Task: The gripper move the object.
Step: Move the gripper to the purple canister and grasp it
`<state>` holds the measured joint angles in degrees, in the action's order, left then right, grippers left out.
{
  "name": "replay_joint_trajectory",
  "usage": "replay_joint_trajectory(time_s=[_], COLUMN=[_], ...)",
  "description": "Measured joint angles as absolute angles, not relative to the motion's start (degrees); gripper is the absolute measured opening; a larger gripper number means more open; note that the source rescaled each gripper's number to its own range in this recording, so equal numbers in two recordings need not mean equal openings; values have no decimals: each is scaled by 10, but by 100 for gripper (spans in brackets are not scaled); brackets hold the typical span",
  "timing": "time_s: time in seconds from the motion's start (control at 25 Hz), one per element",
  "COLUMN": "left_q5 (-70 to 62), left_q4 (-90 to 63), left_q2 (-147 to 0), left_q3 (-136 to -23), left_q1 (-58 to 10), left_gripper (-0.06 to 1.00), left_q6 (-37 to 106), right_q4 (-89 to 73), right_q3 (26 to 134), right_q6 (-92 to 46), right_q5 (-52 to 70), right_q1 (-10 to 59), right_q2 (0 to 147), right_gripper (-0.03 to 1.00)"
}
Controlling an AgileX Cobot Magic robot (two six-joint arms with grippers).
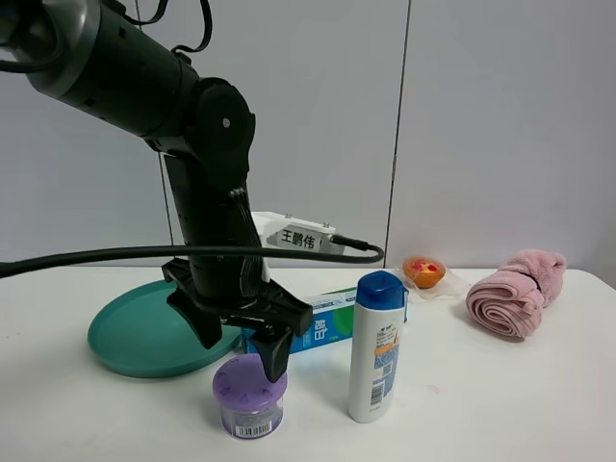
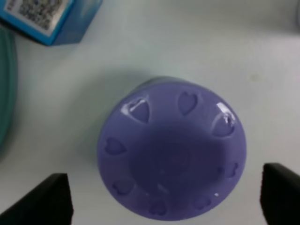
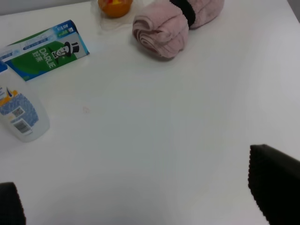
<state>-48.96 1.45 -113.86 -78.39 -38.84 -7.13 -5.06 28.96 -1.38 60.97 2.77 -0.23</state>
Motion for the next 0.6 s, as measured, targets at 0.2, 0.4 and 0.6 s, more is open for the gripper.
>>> replay_joint_trajectory(time_s=[0.2, 0.4, 0.6], left_q5=[-480, -459, -453], left_q4=[-5, -8, -8], left_q2=[-1140, -1142, -1168], left_q3=[-784, -784, -784], left_q1=[-389, -389, -389], left_gripper=[91, 99, 99], left_q6=[-32, -32, -32], right_q4=[-51, -51, -51], right_q3=[290, 290, 290], right_q6=[-14, -14, -14], right_q5=[610, 610, 610], right_q1=[28, 28, 28], right_q2=[-2, -2, -2], right_gripper=[100, 100, 100])
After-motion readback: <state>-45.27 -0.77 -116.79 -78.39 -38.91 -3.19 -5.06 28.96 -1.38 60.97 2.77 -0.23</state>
